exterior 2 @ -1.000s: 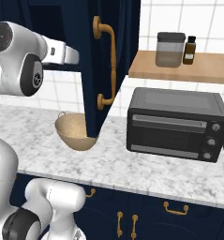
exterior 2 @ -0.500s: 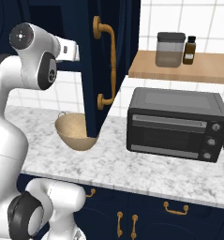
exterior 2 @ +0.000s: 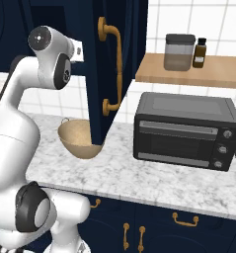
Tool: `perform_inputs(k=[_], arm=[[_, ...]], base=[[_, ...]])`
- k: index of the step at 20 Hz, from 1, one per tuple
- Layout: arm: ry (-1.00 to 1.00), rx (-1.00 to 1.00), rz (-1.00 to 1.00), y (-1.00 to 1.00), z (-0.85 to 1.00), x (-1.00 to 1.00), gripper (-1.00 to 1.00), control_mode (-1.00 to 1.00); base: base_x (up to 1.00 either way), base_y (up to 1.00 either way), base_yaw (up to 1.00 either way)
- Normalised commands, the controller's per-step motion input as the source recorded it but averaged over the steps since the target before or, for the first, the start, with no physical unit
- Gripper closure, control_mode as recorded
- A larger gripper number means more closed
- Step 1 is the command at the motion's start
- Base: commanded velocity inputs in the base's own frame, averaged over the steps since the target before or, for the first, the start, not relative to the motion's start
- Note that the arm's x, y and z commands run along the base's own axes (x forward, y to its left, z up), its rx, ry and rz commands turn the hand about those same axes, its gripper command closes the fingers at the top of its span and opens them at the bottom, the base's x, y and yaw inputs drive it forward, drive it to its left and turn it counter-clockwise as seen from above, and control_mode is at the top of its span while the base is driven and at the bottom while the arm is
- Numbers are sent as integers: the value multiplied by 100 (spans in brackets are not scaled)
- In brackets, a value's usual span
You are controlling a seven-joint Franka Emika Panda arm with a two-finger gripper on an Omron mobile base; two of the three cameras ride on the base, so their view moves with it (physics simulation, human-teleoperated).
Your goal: Open the cabinet, pick up the bread from the cabinet and place it in the basket. Then move the basket to the dining counter.
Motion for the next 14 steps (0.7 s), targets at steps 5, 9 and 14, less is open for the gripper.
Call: perform_inputs(k=[5,9,14], arm=[[1,0,0,-2,-6,48,-100,-100],[7,1,1,-4,-13,37,-100,-100],[5,0,0,-2,-11,49,-100,-100]], base=[[0,0,0],[0,0,0],[0,0,0]])
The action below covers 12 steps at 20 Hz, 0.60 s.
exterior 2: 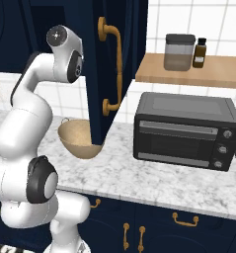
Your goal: Open the cabinet, pick up the bread from the cabinet and place it in the basket. Then move the basket to the dining counter.
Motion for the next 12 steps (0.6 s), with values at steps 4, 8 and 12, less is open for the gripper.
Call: perform_inputs(k=[4,8,12], arm=[[0,0,0,-1,-4,43,-100,-100],[1,0,0,-6,-9,36,-100,-100],[4,0,0,-3,-14,40,-100,-100]], base=[[0,0,0],[0,0,0],[0,0,0]])
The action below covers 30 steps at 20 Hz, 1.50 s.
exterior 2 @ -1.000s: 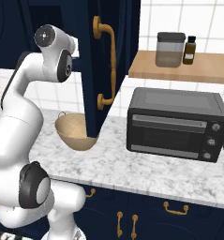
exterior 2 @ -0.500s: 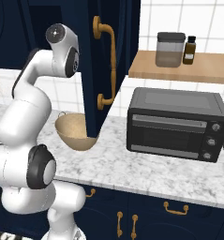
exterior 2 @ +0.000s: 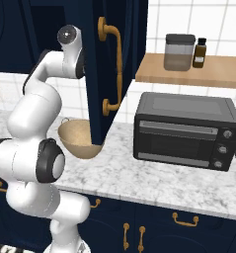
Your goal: Open the cabinet, pick up the bread from the cabinet and place it in the basket. Then move the basket to the dining counter.
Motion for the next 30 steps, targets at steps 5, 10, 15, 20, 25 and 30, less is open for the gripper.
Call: perform_inputs(k=[5,10,15,20,25,30], arm=[[3,0,0,-1,-17,44,-100,-100],[2,0,0,-10,-3,41,-100,-100],[3,0,0,-1,-10,44,-100,-100],[0,0,0,0,-9,44,-100,-100],[0,0,0,0,-11,43,100,-100],[0,0,2,0,-6,14,100,-100]], base=[[0,0,0],[0,0,0],[0,0,0],[0,0,0],[0,0,0],[0,0,0]])
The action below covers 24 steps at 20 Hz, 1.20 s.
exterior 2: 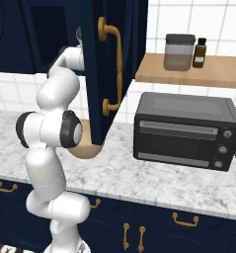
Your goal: Open the cabinet, pick up the bread from the cabinet and place it in the basket. Then move the basket to the dining counter.
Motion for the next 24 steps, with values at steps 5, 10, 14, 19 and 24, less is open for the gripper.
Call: perform_inputs(k=[5,10,14,19,24], arm=[[-7,0,4,1,-2,-35,100,-100],[-14,-3,2,40,-2,-88,100,-100],[-19,-1,0,10,4,-100,100,-100],[-11,4,3,6,47,-100,100,-100],[1,0,0,7,42,-100,100,-100]], base=[[0,0,0],[0,0,0],[0,0,0],[0,0,0],[0,0,0]])
